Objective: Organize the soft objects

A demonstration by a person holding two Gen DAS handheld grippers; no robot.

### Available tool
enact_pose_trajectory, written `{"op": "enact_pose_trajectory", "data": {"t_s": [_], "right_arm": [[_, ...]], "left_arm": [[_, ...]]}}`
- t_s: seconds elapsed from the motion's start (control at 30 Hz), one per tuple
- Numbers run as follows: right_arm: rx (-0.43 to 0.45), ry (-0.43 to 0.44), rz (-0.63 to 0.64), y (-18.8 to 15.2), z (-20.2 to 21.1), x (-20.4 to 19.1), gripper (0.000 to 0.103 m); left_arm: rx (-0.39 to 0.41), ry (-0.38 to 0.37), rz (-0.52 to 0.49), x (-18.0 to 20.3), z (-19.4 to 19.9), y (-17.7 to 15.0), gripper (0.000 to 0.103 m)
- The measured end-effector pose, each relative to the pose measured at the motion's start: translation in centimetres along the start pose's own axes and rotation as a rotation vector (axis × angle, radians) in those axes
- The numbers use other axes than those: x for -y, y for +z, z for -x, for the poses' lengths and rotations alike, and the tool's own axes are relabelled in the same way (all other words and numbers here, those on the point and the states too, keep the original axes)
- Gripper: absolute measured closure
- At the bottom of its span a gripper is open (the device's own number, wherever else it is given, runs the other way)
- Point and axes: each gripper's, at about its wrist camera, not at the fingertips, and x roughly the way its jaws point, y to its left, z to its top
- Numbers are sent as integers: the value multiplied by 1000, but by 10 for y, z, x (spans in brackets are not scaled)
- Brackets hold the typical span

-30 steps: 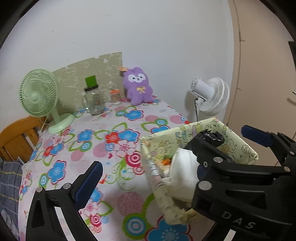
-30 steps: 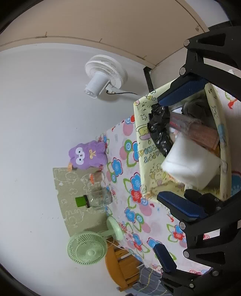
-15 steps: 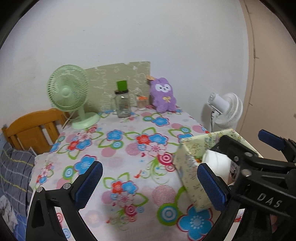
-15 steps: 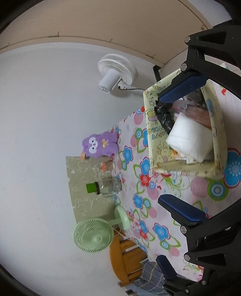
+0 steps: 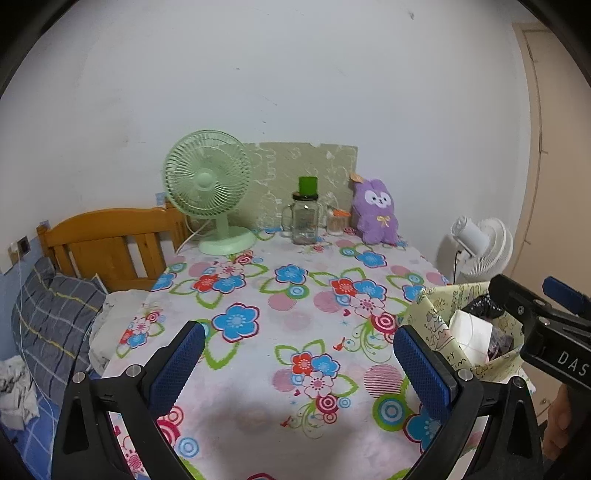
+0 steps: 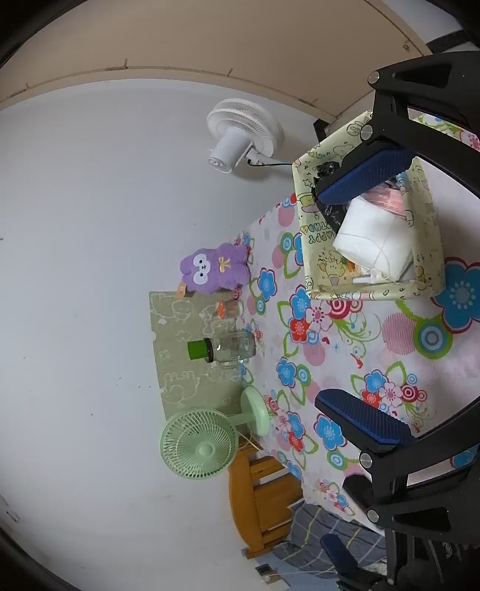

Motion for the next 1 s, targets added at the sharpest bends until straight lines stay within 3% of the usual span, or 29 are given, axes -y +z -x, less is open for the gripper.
{"op": "enact_pose_trajectory", "data": {"t_s": [0.3, 1.0], "right_arm": [[24, 2, -23, -6, 14, -2, 0], [39, 17, -34, -8, 23, 1, 0]], "left_arm": [[37, 12, 26, -10, 18, -2, 0], [39, 3, 2, 0, 23, -1, 0]]}}
